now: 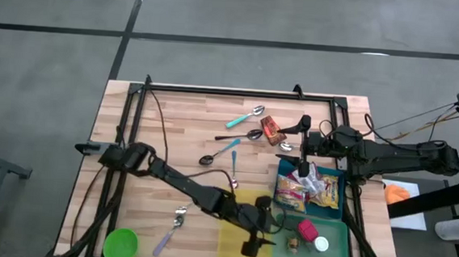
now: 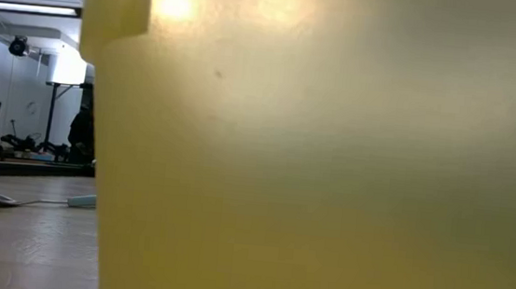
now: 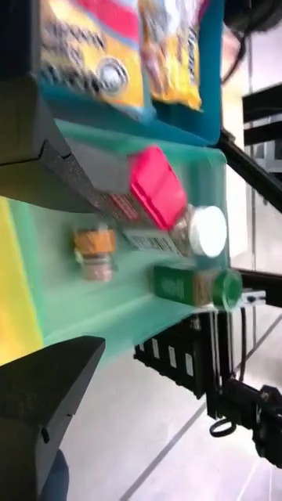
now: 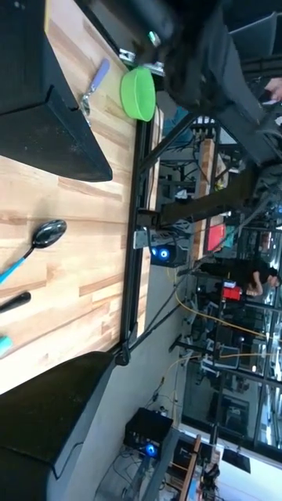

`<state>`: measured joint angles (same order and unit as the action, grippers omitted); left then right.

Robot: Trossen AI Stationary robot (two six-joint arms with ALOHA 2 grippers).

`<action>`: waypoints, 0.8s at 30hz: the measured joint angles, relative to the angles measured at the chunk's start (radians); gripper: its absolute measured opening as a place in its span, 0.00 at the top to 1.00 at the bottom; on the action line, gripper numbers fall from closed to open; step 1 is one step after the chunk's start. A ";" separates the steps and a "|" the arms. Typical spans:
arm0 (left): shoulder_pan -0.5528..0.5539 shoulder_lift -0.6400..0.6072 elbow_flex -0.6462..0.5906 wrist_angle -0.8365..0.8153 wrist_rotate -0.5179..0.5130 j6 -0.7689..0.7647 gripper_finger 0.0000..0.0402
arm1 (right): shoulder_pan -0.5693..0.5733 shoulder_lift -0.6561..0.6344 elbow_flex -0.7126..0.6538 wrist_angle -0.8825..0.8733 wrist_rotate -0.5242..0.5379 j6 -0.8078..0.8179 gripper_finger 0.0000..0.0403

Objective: Pick & Place Food Item
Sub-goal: Put the orange seasoning pack into the green bin

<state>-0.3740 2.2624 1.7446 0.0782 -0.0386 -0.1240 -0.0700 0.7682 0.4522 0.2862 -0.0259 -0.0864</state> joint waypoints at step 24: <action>0.135 -0.849 -1.074 0.374 0.003 0.146 0.57 | 0.000 0.000 0.000 0.001 0.000 0.000 0.08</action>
<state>-0.2391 1.4137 0.6704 0.4519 -0.0360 0.0217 -0.0703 0.7685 0.4522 0.2873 -0.0257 -0.0864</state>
